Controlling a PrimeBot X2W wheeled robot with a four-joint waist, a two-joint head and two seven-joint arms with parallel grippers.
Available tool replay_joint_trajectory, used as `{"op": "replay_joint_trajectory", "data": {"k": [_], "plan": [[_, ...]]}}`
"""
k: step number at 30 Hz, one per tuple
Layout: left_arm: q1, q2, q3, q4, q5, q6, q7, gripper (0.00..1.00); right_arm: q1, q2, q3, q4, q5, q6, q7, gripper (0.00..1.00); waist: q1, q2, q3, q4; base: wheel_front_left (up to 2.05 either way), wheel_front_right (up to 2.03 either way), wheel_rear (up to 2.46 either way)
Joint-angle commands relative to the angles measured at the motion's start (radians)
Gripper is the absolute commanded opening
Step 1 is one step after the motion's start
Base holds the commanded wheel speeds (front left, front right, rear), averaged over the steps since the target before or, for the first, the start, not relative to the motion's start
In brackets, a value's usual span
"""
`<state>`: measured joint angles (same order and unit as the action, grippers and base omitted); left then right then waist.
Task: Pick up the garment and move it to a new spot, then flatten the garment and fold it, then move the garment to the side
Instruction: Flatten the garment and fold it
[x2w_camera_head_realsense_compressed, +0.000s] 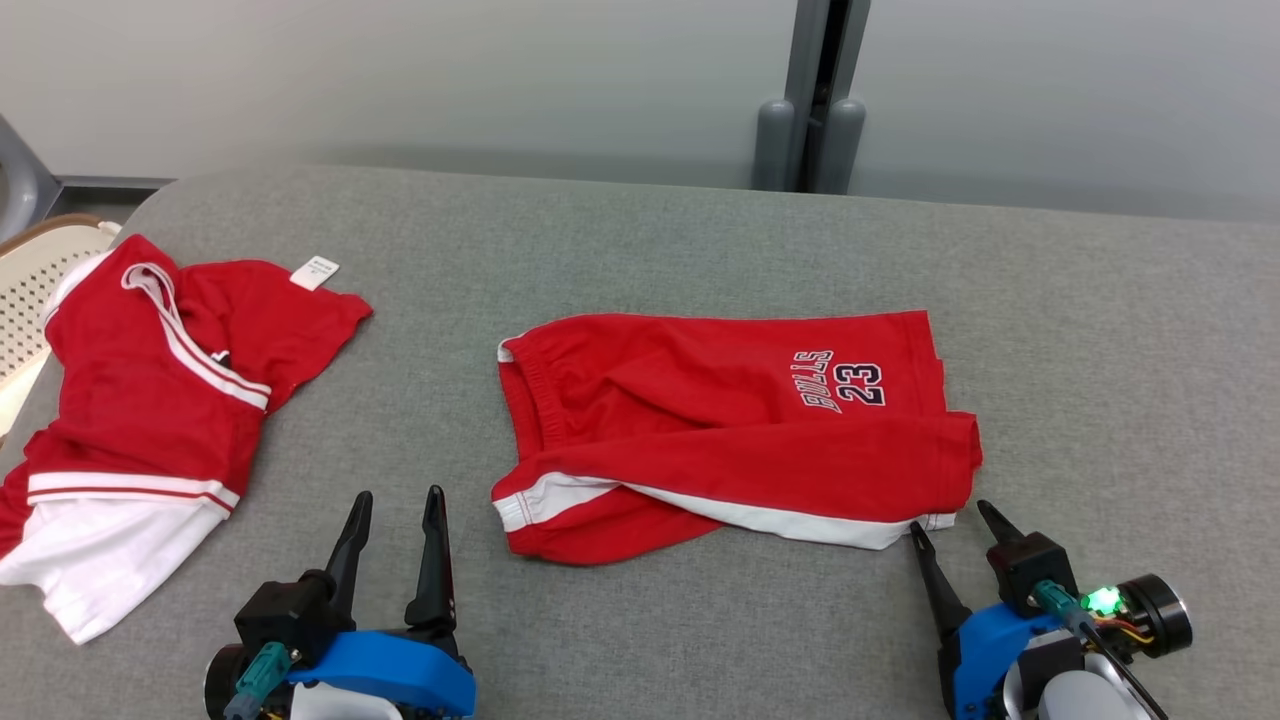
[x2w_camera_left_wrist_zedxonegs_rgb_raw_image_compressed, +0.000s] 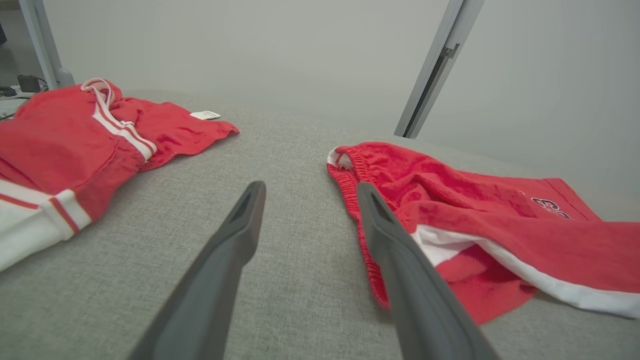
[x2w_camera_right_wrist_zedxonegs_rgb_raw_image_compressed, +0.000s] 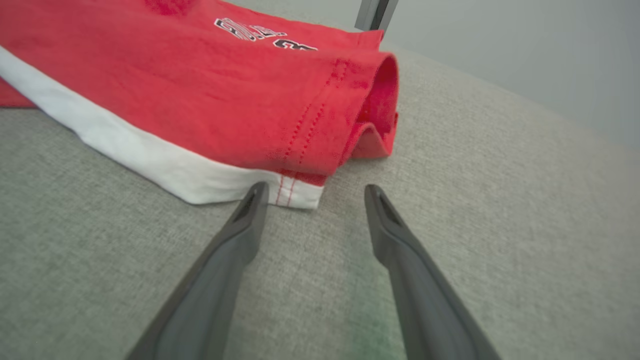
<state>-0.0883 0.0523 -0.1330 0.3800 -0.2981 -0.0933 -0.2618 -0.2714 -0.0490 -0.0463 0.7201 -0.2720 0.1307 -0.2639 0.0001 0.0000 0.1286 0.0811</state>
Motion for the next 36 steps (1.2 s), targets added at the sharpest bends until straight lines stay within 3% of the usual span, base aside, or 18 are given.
{"op": "replay_joint_trajectory", "data": {"k": [1,4,5,6,7,9,10,12,21,32,33,35,36], "plan": [[-0.017,-0.002,0.008,0.000,0.002,-0.003,-0.005,1.00,-0.027,-0.003,0.005,0.015,-0.006,0.000,-0.001,1.00,-0.0001,0.0000,0.011,0.011,0.00,0.00,0.00],[-0.021,-0.002,0.011,0.003,0.005,-0.005,-0.005,1.00,-0.046,-0.003,0.021,0.045,0.011,0.000,-0.001,0.98,-0.0001,0.0000,0.016,0.017,0.00,0.00,0.00],[-0.022,-0.002,0.012,0.003,0.005,-0.006,-0.005,1.00,-0.051,-0.003,0.027,0.052,0.016,0.000,-0.001,0.91,-0.0001,0.0000,0.017,0.018,0.00,0.00,0.00],[-0.022,-0.002,0.012,0.004,0.006,-0.005,-0.005,1.00,-0.055,-0.003,0.034,0.061,0.027,0.000,-0.001,0.82,-0.0001,0.0000,0.018,0.019,0.00,0.00,0.00],[-0.021,-0.002,0.013,0.005,0.007,-0.006,-0.005,1.00,-0.057,-0.003,0.040,0.071,0.034,0.000,0.000,0.47,-0.0001,0.0000,0.019,0.019,0.00,0.00,0.00],[-0.019,-0.002,0.015,0.007,0.007,-0.007,-0.005,1.00,-0.063,-0.004,0.051,0.081,0.045,0.000,0.000,0.30,-0.0001,0.0000,0.020,0.018,0.00,0.00,0.00],[-0.019,-0.002,0.014,0.011,0.009,-0.008,-0.005,1.00,-0.064,-0.004,0.056,0.077,0.052,0.000,0.000,0.16,-0.0001,0.0000,0.020,0.017,0.00,0.00,0.00],[-0.020,-0.003,0.005,0.021,0.010,-0.011,-0.005,1.00,-0.061,-0.003,0.061,0.061,0.071,0.000,-0.001,0.02,-0.0001,0.0000,0.020,0.012,0.00,0.00,0.00],[-0.014,0.004,-0.093,0.089,-0.074,-0.038,0.051,1.00,-0.011,-0.003,0.068,-0.023,0.121,0.000,-0.001,0.00,-0.0001,0.0000,0.017,-0.014,0.00,0.00,0.00],[-0.070,0.050,-0.212,0.091,-0.320,-0.040,0.134,1.00,-0.002,-0.003,0.101,-0.042,0.153,0.000,-0.001,0.00,-0.0001,0.0000,0.015,-0.044,0.00,0.00,0.00],[-0.077,0.059,-0.223,0.098,-0.327,-0.040,0.133,0.62,-0.004,-0.003,0.107,-0.044,0.160,0.000,-0.001,0.00,-0.0001,0.0000,0.014,-0.048,0.00,0.00,0.00],[-0.091,0.064,-0.241,0.101,-0.351,-0.040,0.123,0.00,-0.010,-0.003,0.115,-0.054,0.173,0.000,-0.001,0.00,-0.0001,0.0000,0.013,-0.057,0.00,0.00,0.00],[-0.095,0.071,-0.250,0.100,-0.361,-0.040,0.120,0.00,-0.012,-0.003,0.116,-0.062,0.185,0.000,-0.001,0.00,-0.0001,0.0000,0.012,-0.060,0.00,0.00,0.00]]}}
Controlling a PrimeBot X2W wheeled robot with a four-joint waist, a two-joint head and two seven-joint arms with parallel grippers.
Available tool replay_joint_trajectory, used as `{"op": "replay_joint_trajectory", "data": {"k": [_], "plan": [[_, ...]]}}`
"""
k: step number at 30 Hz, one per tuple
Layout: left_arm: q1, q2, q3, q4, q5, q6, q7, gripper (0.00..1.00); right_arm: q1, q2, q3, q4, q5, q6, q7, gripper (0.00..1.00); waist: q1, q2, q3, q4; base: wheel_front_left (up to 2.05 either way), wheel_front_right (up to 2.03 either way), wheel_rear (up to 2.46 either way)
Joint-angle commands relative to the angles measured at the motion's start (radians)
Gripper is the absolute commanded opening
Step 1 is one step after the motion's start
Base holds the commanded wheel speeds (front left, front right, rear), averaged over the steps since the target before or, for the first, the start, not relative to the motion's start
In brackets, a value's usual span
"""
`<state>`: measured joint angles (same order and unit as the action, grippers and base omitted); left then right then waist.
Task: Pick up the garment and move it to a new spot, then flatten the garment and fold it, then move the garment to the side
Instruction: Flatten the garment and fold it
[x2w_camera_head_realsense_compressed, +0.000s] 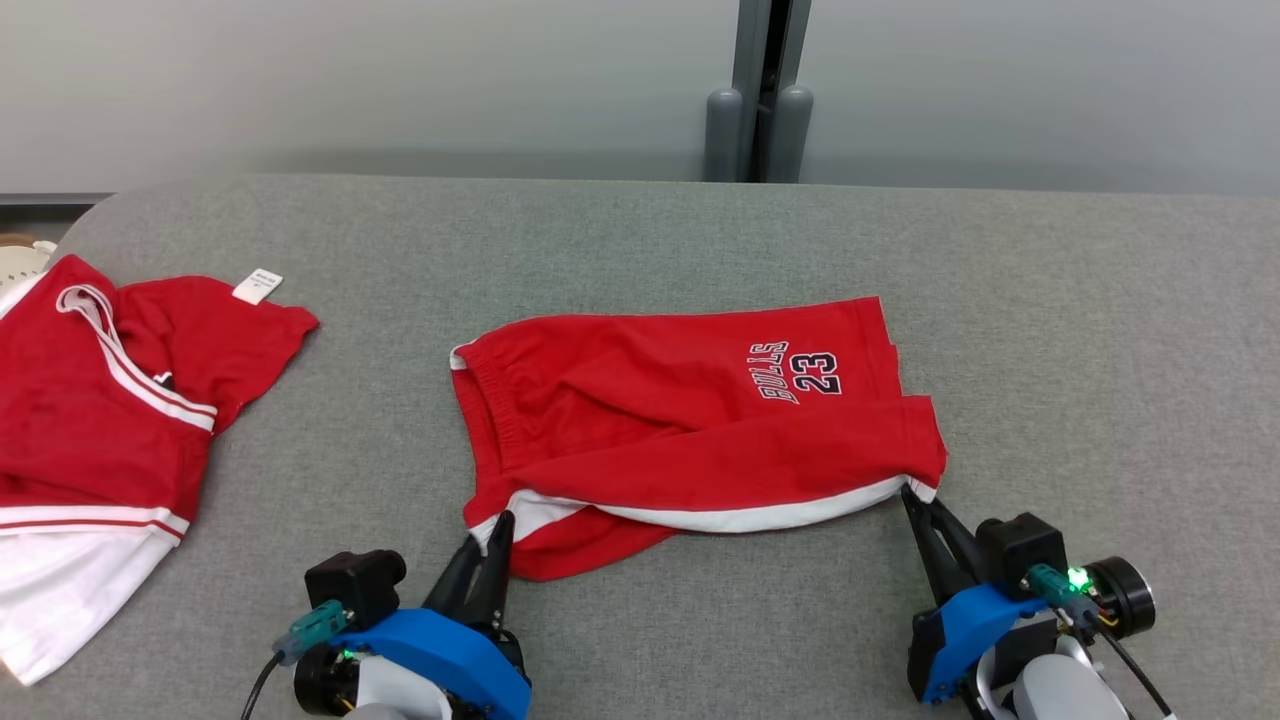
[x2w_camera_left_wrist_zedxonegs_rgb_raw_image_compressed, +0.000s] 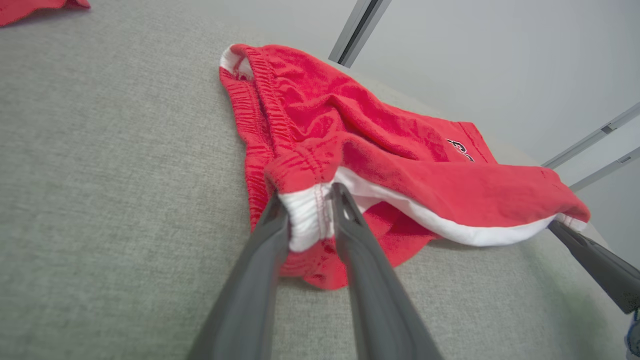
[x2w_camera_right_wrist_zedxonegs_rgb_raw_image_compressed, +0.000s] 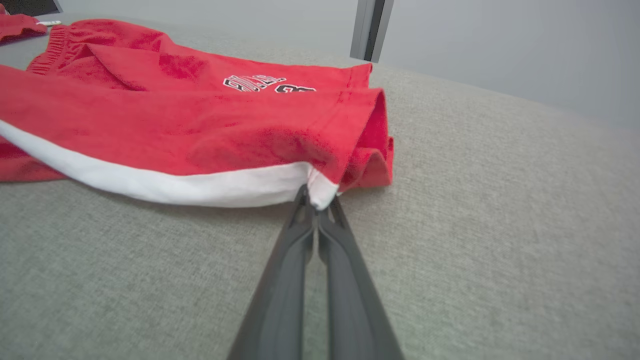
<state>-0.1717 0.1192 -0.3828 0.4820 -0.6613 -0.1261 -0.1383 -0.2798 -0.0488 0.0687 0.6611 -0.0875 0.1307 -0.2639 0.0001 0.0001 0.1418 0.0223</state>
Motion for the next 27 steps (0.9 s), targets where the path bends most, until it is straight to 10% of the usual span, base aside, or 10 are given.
{"op": "replay_joint_trajectory", "data": {"k": [1,14,27], "plan": [[-0.016,0.013,-0.013,-0.004,-0.004,-0.008,-0.006,0.00,-0.004,-0.003,0.002,-0.013,0.016,0.000,-0.001,0.00,-0.0001,-0.0001,-0.003,-0.003,0.00,0.00,0.00],[-0.114,0.141,-0.032,-0.228,-0.020,-0.005,-0.080,0.00,-0.008,-0.049,0.044,-0.251,0.169,0.000,-0.001,0.00,-0.0001,-0.0001,-0.096,-0.052,0.00,0.00,0.00],[-0.322,0.269,0.006,-0.661,0.008,0.024,0.094,0.00,-0.055,-0.154,0.028,-0.751,0.247,0.000,0.197,0.00,-0.0001,-0.0001,-0.118,-0.133,0.00,0.00,0.00]]}}
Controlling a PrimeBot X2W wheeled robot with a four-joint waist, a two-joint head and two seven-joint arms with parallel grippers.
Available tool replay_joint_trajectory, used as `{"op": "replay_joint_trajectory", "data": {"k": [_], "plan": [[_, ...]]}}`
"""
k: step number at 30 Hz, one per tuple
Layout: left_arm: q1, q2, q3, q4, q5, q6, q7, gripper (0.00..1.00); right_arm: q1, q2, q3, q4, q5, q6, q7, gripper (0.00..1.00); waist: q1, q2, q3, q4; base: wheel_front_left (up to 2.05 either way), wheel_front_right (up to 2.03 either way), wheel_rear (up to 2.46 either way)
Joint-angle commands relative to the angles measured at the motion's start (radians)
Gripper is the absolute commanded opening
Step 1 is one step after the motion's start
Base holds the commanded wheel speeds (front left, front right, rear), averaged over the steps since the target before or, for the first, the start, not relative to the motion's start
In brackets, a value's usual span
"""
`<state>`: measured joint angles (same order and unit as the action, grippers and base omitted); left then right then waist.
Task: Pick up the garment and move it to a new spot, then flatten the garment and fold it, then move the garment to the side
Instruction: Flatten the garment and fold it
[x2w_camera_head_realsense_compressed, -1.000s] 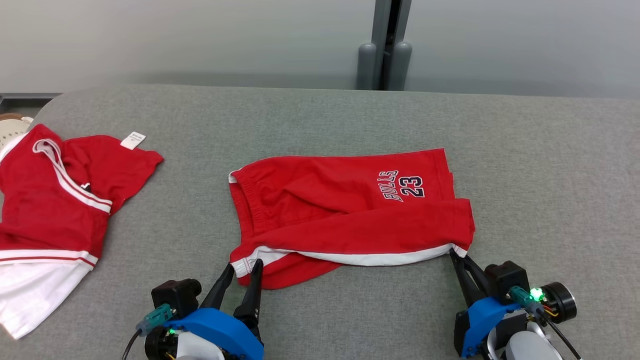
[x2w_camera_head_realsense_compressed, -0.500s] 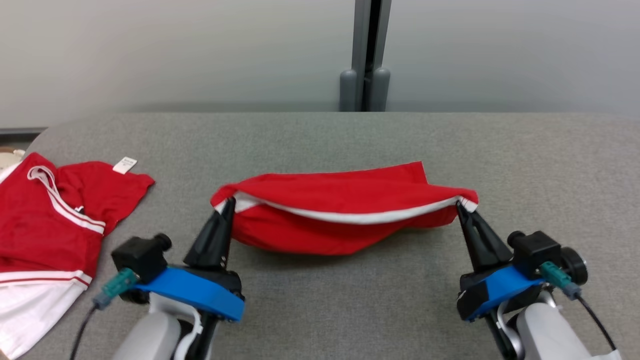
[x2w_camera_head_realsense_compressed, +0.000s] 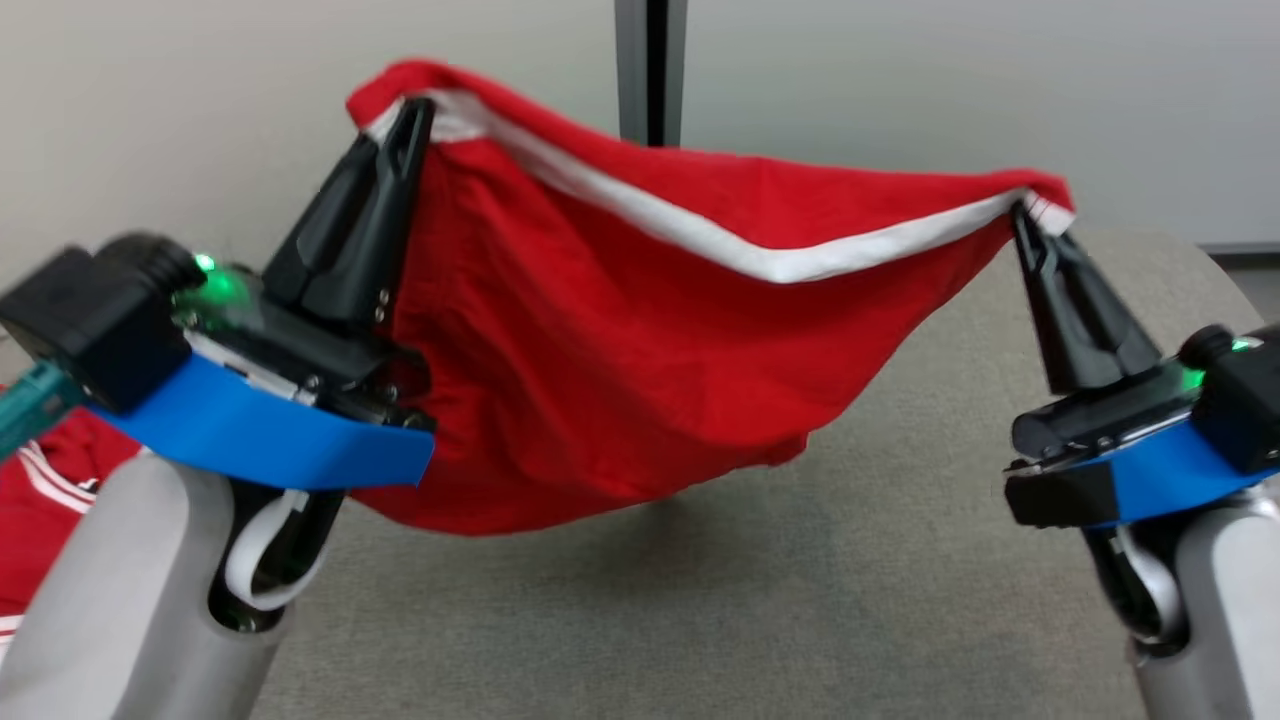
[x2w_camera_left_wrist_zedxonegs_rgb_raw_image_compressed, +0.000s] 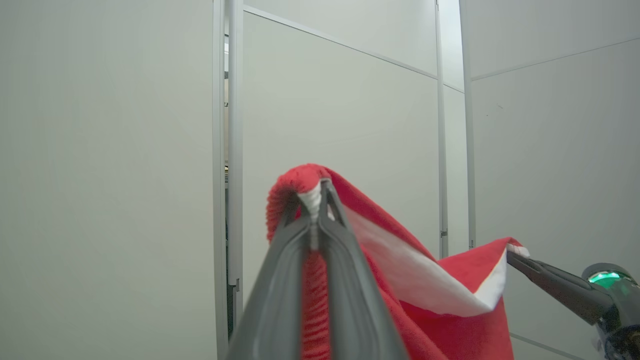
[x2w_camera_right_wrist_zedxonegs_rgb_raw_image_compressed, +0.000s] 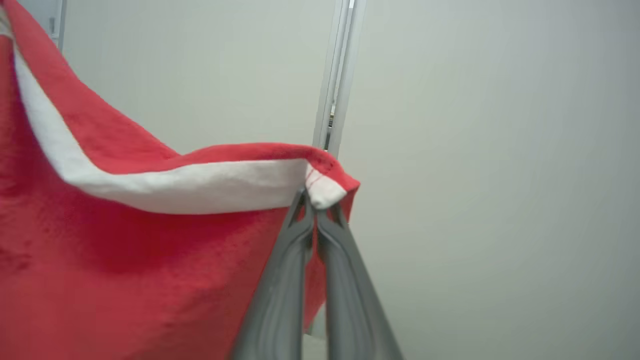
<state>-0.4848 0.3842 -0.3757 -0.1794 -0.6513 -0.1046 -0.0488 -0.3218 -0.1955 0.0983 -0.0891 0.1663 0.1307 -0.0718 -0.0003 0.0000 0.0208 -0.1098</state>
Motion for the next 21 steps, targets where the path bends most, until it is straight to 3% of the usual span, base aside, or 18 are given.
{"op": "replay_joint_trajectory", "data": {"k": [1,5,10,16,21], "plan": [[-0.031,0.011,-0.005,-0.012,0.000,0.003,0.025,0.00,-0.018,-0.016,-0.008,-0.034,-0.016,0.000,0.026,0.00,0.0003,0.0000,0.015,-0.006,0.00,0.00,0.00],[-0.137,0.011,-0.016,0.000,0.008,-0.003,0.078,0.00,-0.064,-0.014,-0.039,-0.086,-0.022,0.000,0.083,0.00,0.0003,0.0000,0.077,-0.028,0.00,0.00,0.00],[-0.286,-0.006,-0.029,0.101,0.021,-0.011,0.084,0.00,-0.188,-0.016,-0.057,-0.006,-0.039,0.000,0.096,0.00,0.0003,0.0000,0.176,-0.058,0.00,0.00,0.00],[-0.465,-0.036,-0.037,0.231,0.041,-0.021,0.011,0.00,-0.377,-0.003,-0.073,0.087,-0.079,0.000,0.047,0.00,0.0003,0.0000,0.276,-0.094,0.00,0.00,0.00],[-0.508,-0.062,-0.053,0.286,0.029,-0.025,-0.063,0.00,-0.447,0.021,-0.101,0.107,-0.111,0.000,0.001,0.00,0.0003,0.0000,0.331,-0.104,0.00,0.00,0.00]]}}
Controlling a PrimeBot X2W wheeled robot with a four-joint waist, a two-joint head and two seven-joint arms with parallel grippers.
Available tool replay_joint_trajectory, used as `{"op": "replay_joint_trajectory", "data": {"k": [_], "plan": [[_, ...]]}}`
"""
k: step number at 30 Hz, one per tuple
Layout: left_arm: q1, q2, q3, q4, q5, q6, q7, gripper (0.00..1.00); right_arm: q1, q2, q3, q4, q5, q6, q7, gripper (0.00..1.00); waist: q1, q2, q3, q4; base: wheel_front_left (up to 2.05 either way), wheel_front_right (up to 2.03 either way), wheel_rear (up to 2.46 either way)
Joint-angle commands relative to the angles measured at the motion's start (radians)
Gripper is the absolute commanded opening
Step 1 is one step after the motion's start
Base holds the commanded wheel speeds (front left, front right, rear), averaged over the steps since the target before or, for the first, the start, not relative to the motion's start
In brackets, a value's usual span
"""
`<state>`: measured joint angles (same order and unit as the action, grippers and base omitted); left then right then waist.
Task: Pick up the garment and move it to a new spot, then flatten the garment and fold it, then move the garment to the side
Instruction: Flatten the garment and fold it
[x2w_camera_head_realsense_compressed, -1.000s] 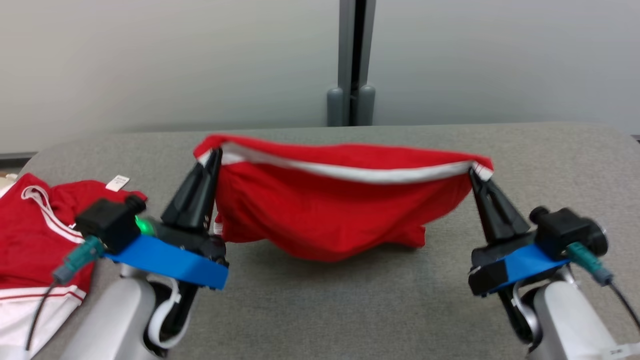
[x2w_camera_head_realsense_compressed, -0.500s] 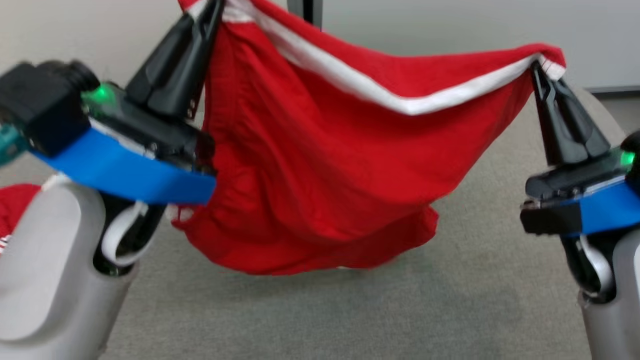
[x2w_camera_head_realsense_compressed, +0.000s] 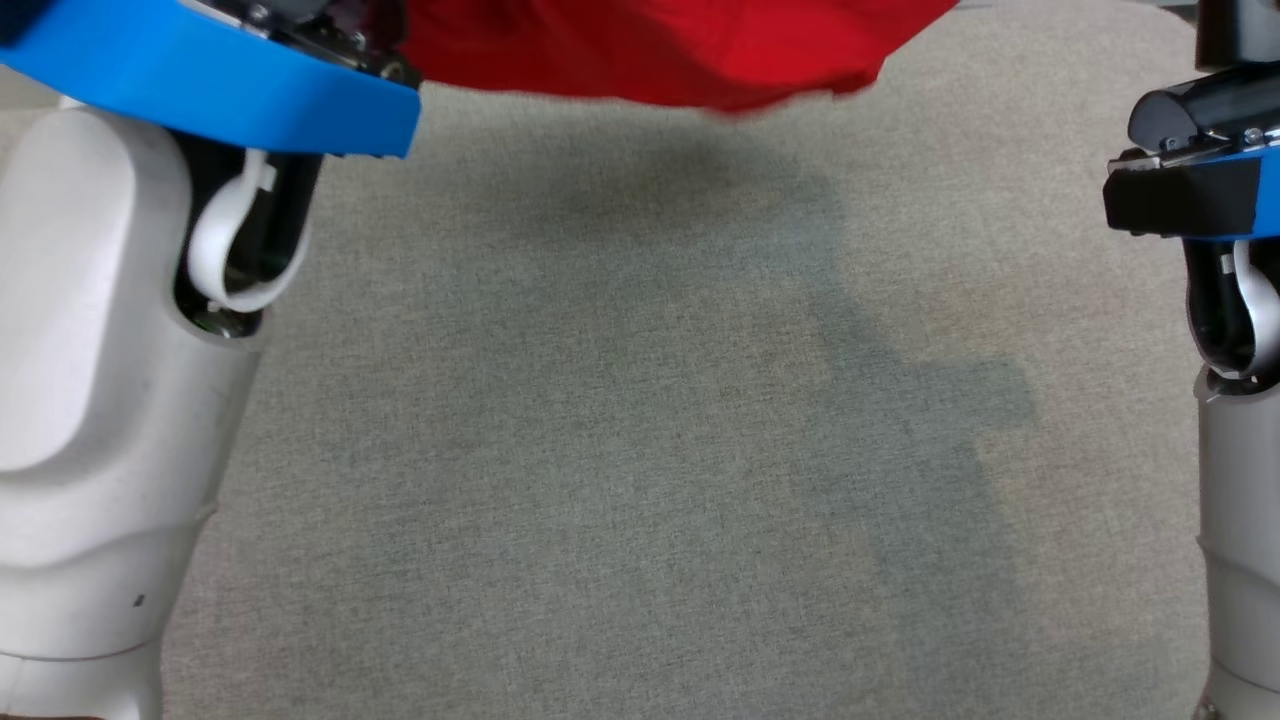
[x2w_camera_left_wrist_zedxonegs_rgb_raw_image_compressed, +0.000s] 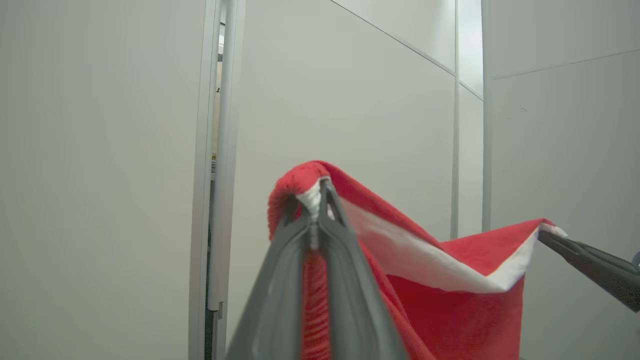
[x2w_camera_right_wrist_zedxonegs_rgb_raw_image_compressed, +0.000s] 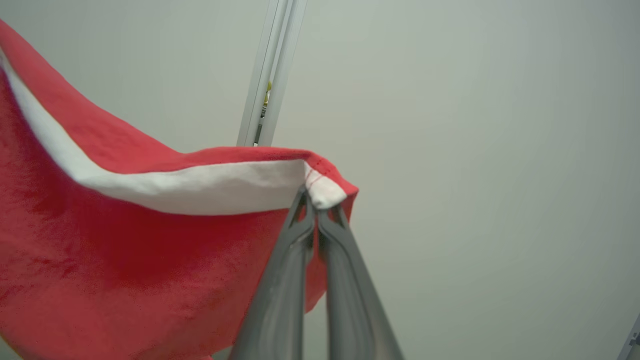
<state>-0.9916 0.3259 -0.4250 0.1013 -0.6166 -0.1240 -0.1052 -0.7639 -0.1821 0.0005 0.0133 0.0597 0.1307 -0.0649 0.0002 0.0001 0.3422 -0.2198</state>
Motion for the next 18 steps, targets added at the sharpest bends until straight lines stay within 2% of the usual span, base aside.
{"op": "replay_joint_trajectory", "data": {"k": [1,7,12,18], "plan": [[0.011,-0.004,-0.013,0.013,-0.007,-0.007,-0.019,0.00,0.002,0.019,-0.005,0.010,-0.006,0.000,-0.014,0.00,-0.0002,-0.0001,0.017,0.006,0.00,0.00,0.00],[0.135,0.004,-0.076,0.060,-0.038,-0.009,-0.055,0.00,0.120,0.053,0.016,0.072,0.000,0.000,-0.047,0.00,-0.0002,-0.0001,0.042,0.014,0.00,0.00,0.00],[0.299,0.024,-0.147,0.096,-0.074,-0.010,-0.090,0.00,0.269,0.077,0.042,0.172,0.017,0.000,-0.100,0.00,-0.0002,-0.0001,0.056,0.027,0.00,0.00,0.00],[0.473,0.033,-0.194,0.076,-0.099,-0.010,-0.133,0.00,0.404,0.103,0.050,0.241,0.038,0.000,-0.159,0.00,-0.0002,-0.0001,0.045,0.033,0.00,0.00,0.00]]}}
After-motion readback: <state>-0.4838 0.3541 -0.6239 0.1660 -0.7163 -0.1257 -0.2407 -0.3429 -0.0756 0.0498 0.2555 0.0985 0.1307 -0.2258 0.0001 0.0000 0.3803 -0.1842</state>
